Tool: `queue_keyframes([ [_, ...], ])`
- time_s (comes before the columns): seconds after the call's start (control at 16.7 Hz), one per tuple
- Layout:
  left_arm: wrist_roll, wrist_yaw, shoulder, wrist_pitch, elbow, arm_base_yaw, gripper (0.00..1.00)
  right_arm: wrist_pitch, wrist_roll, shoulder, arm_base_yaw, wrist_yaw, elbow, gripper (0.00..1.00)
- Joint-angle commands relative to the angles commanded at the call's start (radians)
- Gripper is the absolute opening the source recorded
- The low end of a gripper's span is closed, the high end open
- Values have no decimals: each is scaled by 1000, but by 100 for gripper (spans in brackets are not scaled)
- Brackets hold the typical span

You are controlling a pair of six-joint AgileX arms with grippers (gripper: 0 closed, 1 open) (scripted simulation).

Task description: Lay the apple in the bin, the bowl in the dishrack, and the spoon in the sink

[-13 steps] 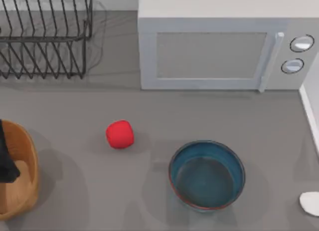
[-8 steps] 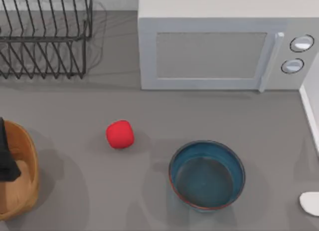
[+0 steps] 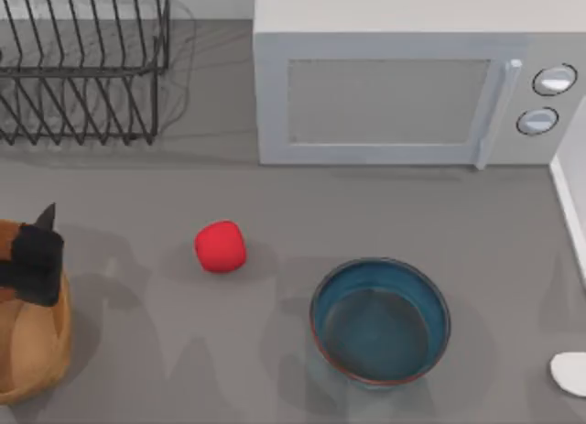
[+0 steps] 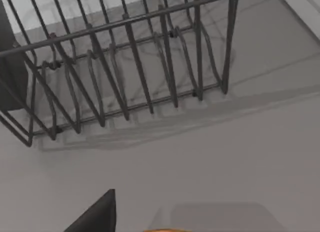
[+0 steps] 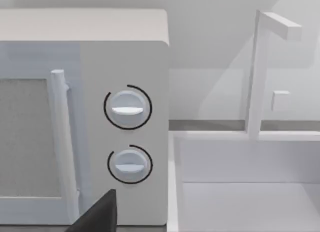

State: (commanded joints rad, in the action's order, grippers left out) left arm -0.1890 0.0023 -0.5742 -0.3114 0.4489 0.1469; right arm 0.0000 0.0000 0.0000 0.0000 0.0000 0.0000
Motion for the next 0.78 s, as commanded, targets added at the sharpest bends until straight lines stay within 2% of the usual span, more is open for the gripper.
queue_keyframes([
  [0.78,-379,5,-1167,-628,902,295,100,0,0,0,0,0,0,100],
])
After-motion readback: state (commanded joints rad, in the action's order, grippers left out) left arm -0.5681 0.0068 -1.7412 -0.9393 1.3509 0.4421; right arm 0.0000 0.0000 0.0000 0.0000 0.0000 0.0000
